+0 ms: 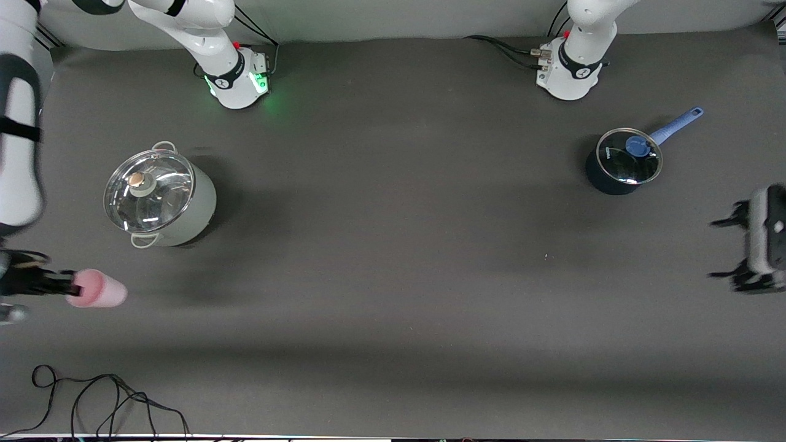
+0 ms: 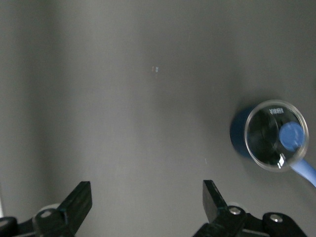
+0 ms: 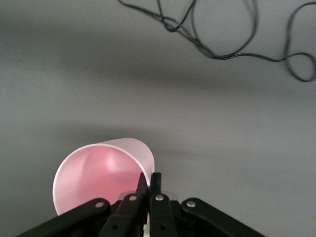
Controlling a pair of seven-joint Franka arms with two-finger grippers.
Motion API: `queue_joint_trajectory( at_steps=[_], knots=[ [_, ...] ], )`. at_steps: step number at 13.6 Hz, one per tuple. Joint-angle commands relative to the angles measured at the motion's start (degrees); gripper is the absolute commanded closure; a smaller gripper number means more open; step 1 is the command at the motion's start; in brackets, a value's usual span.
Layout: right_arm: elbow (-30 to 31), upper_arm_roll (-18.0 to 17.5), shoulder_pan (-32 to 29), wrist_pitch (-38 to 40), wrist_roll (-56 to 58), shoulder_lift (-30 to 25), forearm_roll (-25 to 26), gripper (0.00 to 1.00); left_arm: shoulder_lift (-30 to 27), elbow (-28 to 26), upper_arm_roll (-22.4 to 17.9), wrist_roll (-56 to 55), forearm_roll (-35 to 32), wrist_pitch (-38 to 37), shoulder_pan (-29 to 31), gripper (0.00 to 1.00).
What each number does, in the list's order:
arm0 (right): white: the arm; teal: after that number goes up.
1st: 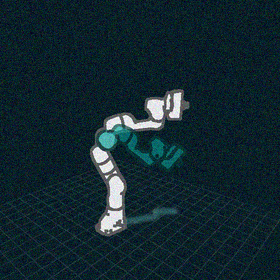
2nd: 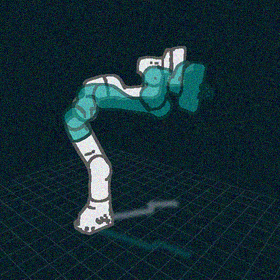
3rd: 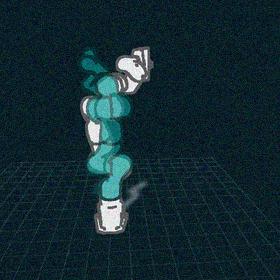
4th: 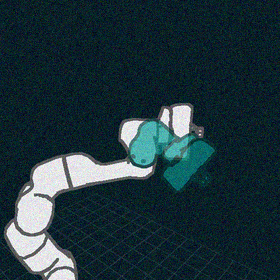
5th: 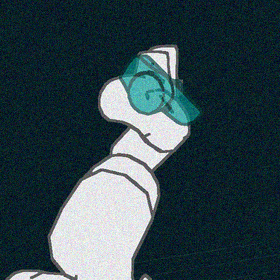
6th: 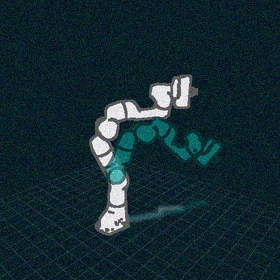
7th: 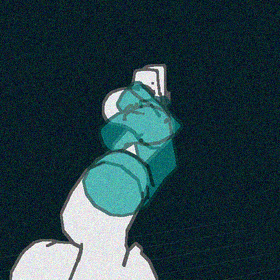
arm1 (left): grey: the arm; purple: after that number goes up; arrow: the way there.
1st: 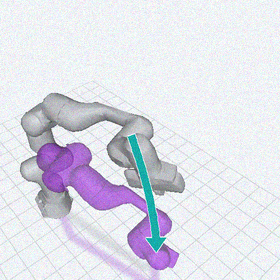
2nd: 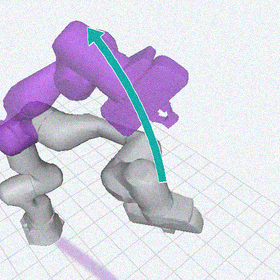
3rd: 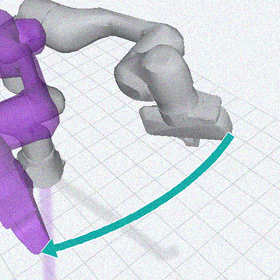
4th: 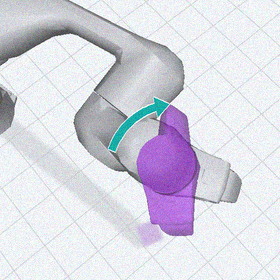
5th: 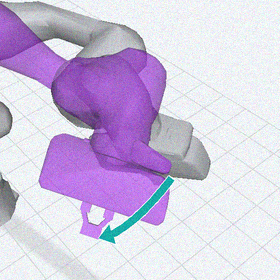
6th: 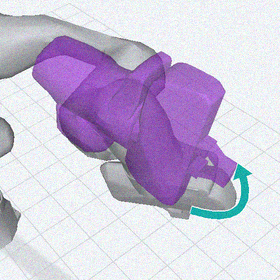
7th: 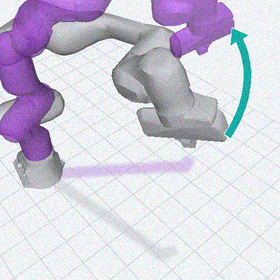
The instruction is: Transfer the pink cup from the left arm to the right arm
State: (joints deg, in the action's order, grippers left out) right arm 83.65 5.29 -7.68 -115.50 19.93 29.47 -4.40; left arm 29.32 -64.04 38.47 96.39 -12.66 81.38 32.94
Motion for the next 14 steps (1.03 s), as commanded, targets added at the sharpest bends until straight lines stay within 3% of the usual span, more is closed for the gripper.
queue_joint_trajectory(
  at_steps=[1, 5, 11, 14],
  knots=[
    [0.64, 0.07, 0.39, -4.98, 1.25, 4.17, 0.53, 1.00, -6.28, -2.93, -1.21, -5.32, -5.51, 0.18, -0.07, 0.00],
    [0.38, -0.02, 0.83, -12.80, 1.34, 9.71, 0.44, 1.00, -10.69, -3.02, -1.12, -22.77, -7.82, 0.09, 0.02, 0.00],
    [0.29, -0.02, 1.00, -14.67, 1.52, 13.42, 0.27, 1.00, -11.13, -3.28, -0.16, -61.01, -4.39, -11.40, -1.21, 0.00],
    [0.20, -0.02, 0.92, -14.49, 1.52, 13.86, -0.09, 1.00, -10.17, -3.72, -0.15, -67.90, -2.12, -13.52, -3.06, 0.00]
  ],
)
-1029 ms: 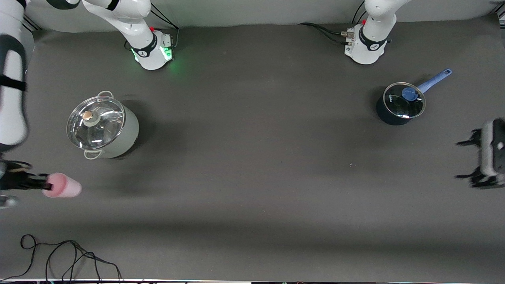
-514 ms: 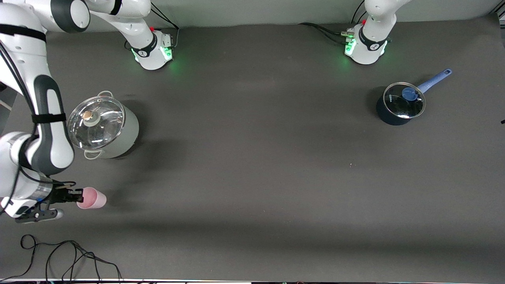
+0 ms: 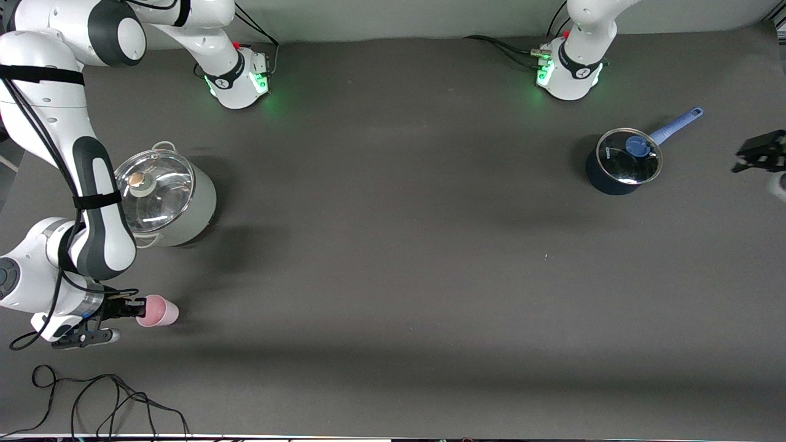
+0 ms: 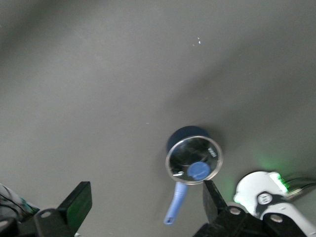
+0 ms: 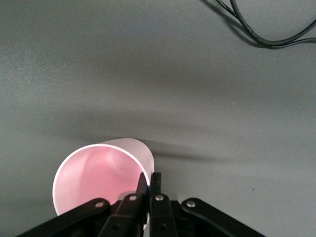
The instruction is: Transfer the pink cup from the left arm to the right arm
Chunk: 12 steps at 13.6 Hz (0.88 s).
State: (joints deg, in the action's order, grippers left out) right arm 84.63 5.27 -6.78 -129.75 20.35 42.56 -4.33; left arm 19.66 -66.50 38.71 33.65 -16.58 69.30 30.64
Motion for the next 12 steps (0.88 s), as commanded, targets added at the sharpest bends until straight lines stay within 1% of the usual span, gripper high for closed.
queue_joint_trajectory(
  at_steps=[1, 2, 3, 4, 5, 7, 10, 11, 12],
  knots=[
    [-0.78, 0.00, 0.01, -0.15, 1.18, 0.77, -0.16, 0.93, 0.11, -1.44, -0.47, -8.22, 3.73, -2.40, -0.76, 0.00],
    [-0.78, 0.00, 0.01, -0.15, 1.36, 0.77, -0.16, 0.75, 0.47, -2.05, -0.39, -10.60, 4.62, -2.59, -0.76, 0.00],
    [-0.78, 0.00, -0.16, -0.06, 1.36, 0.69, -0.16, 0.30, 0.56, -2.58, -0.39, -11.58, 4.63, -2.42, -1.37, 0.00],
    [-0.78, 0.00, -0.34, 0.03, 1.36, 0.51, -0.16, 0.08, 0.64, -3.11, -0.47, -12.29, 4.11, -2.07, -2.94, 0.00],
    [-0.69, 0.00, -0.51, 0.11, 1.36, 0.42, -0.16, 0.01, 0.91, -3.29, -0.56, -13.95, 3.84, -2.32, -4.18, 0.00],
    [-0.61, 0.00, -0.60, 0.29, 1.36, 0.16, -0.16, 0.01, 0.91, -3.55, -0.56, -17.03, 3.84, -2.85, -5.67, 0.00],
    [-0.96, 0.53, -0.69, 3.71, 4.33, -0.46, -0.07, 0.01, 0.82, -4.25, -1.26, -18.00, 4.27, -2.77, -6.39, 0.00],
    [-0.96, 0.53, -0.78, 4.33, 4.52, -1.07, 0.10, 0.01, 0.65, -4.95, -1.79, -18.44, 4.62, -2.59, -7.00, 0.00],
    [-1.04, 0.53, -0.87, 5.03, 4.52, -1.60, 0.37, 0.01, 0.47, -5.04, -4.66, -19.05, 4.72, -2.94, -9.44, 0.00]
  ],
)
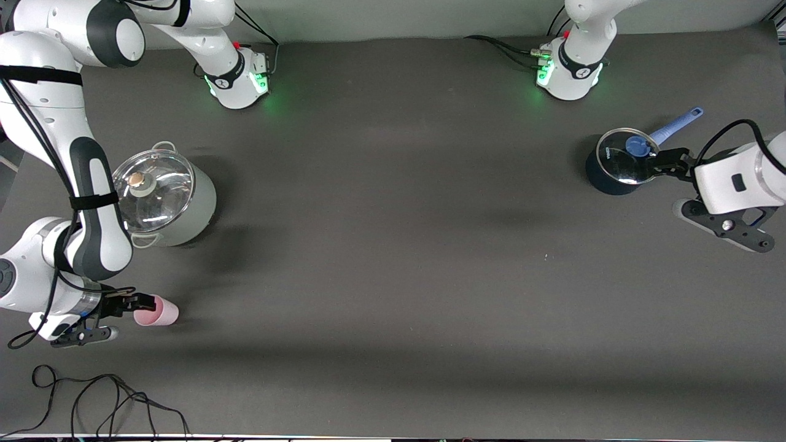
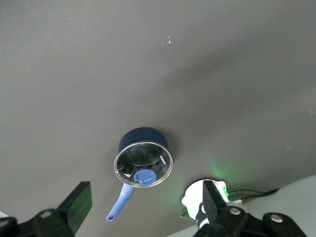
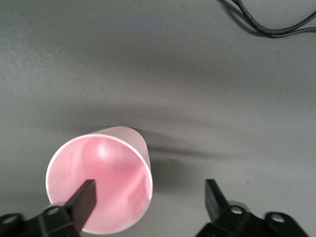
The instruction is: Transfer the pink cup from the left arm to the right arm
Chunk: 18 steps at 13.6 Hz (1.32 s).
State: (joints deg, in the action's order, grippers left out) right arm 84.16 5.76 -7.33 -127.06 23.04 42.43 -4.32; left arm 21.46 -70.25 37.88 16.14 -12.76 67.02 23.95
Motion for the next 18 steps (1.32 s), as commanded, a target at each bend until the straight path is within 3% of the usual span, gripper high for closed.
queue_joint_trajectory(
  at_steps=[1, 5, 8, 13, 18],
  knots=[
    [-0.58, 0.12, -0.06, 3.04, 1.84, -2.34, 0.54, 0.01, -1.33, -1.03, -9.26, -2.77, 0.98, -0.83, -7.82, 0.00],
    [-1.10, 0.56, 0.65, 13.04, 2.89, -9.54, 5.72, 0.01, -4.49, -1.81, -29.66, -3.13, 5.37, -0.14, -23.04, 0.00],
    [-1.02, 0.48, 1.61, 22.09, 1.93, -16.47, 5.73, 0.00, -9.66, -8.91, -38.30, -3.13, 4.41, 3.45, -29.40, 0.00],
    [-0.32, 0.04, 2.84, 33.26, -5.79, -28.17, 4.94, 0.00, -17.93, -21.13, -38.94, -3.05, 3.09, 16.01, -27.91, 0.00],
    [5.12, 0.30, 8.47, 34.33, -14.25, -35.91, 4.94, 0.00, -27.60, -34.85, -39.29, -6.89, 6.50, 31.83, -29.05, 0.00]
  ],
)
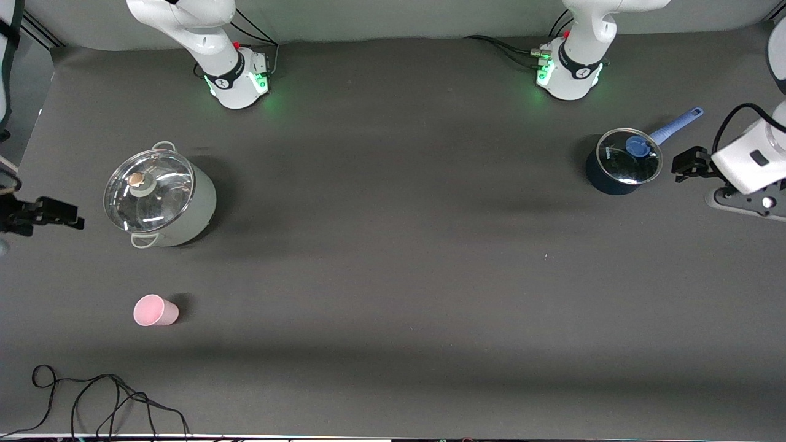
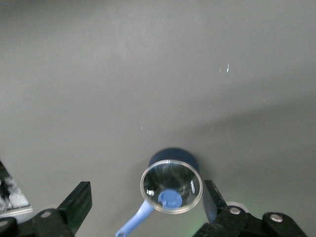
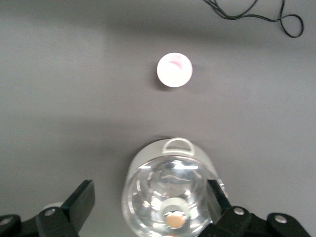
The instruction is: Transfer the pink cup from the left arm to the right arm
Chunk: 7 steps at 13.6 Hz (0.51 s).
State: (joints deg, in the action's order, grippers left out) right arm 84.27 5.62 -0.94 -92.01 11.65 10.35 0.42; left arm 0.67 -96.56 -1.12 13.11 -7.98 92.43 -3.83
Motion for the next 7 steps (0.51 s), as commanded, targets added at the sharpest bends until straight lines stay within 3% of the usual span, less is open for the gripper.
queue_joint_trajectory(
  at_steps=[1, 4, 7],
  knots=[
    [6.51, 0.36, 2.17, -0.98, -2.86, -5.50, 0.20, 0.00, -6.91, -8.73, -0.20, -9.01, 4.09, 7.67, -1.44, 0.00],
    [7.58, 0.45, 2.08, -1.86, -2.86, -7.62, 0.20, 0.00, -5.43, -6.81, 0.42, -14.60, 6.40, 8.47, -1.97, 0.00],
    [7.49, 0.71, 2.08, -1.86, -2.95, -8.06, 0.11, 0.00, -1.38, -0.13, 0.86, -14.78, 6.40, 7.07, -1.79, 0.00]
  ],
)
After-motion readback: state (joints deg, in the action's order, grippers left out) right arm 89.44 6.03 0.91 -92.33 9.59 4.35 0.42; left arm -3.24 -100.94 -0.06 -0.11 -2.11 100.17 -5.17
